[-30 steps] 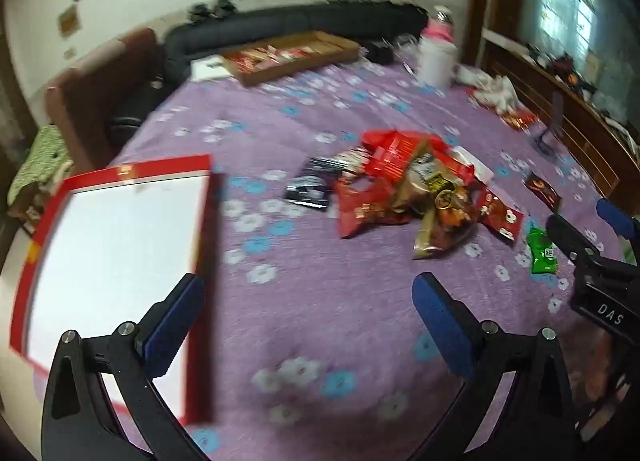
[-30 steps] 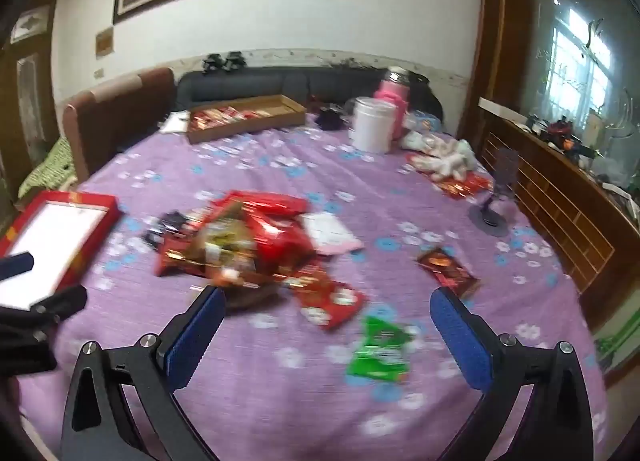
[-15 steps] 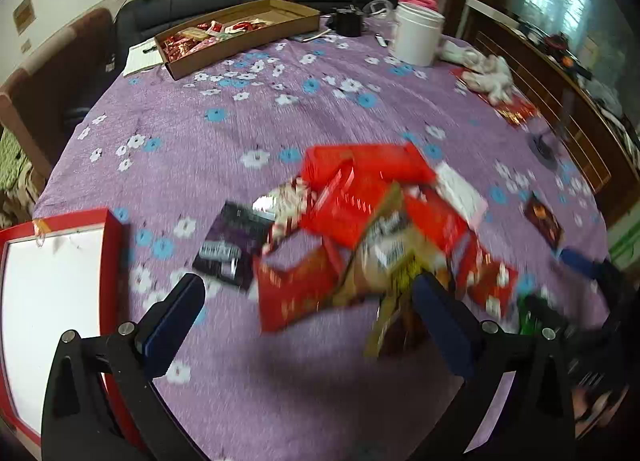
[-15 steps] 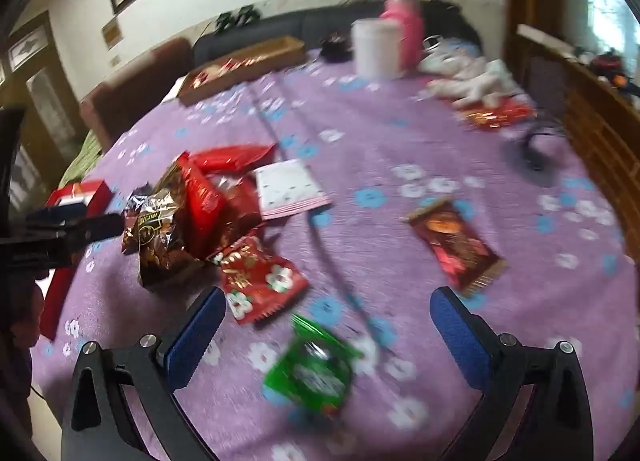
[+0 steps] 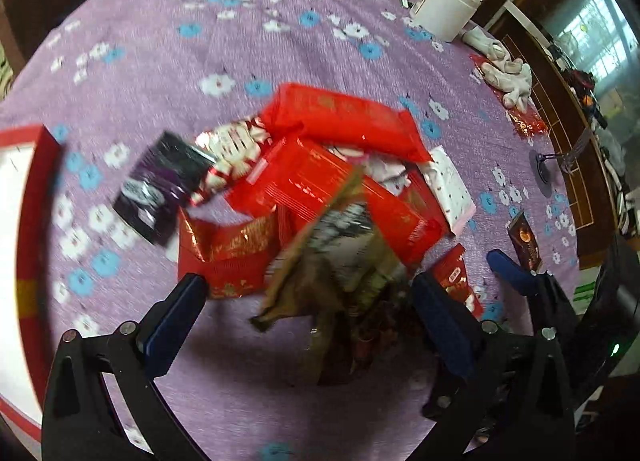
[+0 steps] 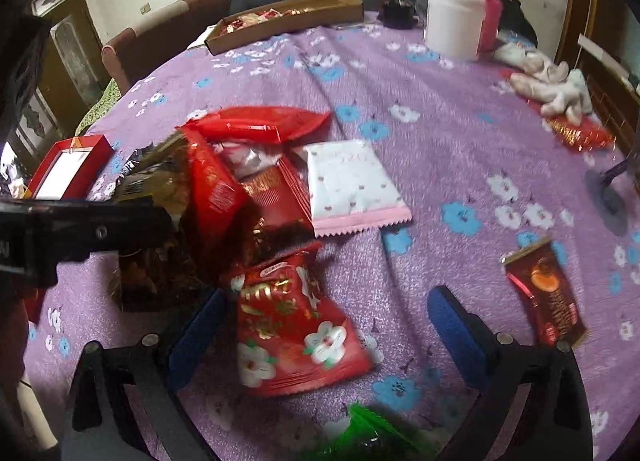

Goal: Organize snacks
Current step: 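Grasp red candy pack with right gripper and carry it to the red tray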

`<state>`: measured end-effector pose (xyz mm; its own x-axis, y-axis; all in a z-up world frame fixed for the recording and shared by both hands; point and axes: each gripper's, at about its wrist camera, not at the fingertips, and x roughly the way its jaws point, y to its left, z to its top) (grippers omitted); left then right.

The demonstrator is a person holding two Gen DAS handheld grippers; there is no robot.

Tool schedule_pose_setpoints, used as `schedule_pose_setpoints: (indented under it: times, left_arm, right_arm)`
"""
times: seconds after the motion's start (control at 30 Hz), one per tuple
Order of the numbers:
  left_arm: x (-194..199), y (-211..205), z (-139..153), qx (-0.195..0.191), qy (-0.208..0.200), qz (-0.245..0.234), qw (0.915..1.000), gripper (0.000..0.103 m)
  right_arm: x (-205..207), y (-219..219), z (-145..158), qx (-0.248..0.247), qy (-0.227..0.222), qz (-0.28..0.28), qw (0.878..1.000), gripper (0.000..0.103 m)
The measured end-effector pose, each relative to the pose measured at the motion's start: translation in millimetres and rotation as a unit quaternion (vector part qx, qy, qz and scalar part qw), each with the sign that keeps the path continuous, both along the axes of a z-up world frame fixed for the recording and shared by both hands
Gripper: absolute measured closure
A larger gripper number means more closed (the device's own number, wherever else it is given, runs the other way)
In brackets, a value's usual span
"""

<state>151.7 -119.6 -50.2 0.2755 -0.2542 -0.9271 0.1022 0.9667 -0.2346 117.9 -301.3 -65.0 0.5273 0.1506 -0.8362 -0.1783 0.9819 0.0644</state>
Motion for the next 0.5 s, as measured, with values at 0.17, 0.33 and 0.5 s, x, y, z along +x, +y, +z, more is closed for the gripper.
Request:
schedule_pose_setpoints:
  times: [0.17, 0.33, 0.5]
  left_arm:
    - [-11.3, 2.6, -4.1, -0.036, 0.012, 0.009, 0.9992, 0.018]
    - [-12.0, 6.0, -4.7, -0.070, 0.008, -0.003, 0.9975, 0.048]
    - [-24.6, 19.1, 0.6, -0.067, -0.007, -0.010, 0.9977, 0.057]
  right_arm:
    - [-7.7, 10.5, -2.4, -0.027, -0.023, 0.017, 0.999, 0.012]
    - [-13.9, 10.5, 2.7, -0.025, -0.037, 0.021, 0.999, 0.052]
    - [-21.7, 6.9, 5.8, -0.014, -0.031, 0.011, 0.999, 0.060]
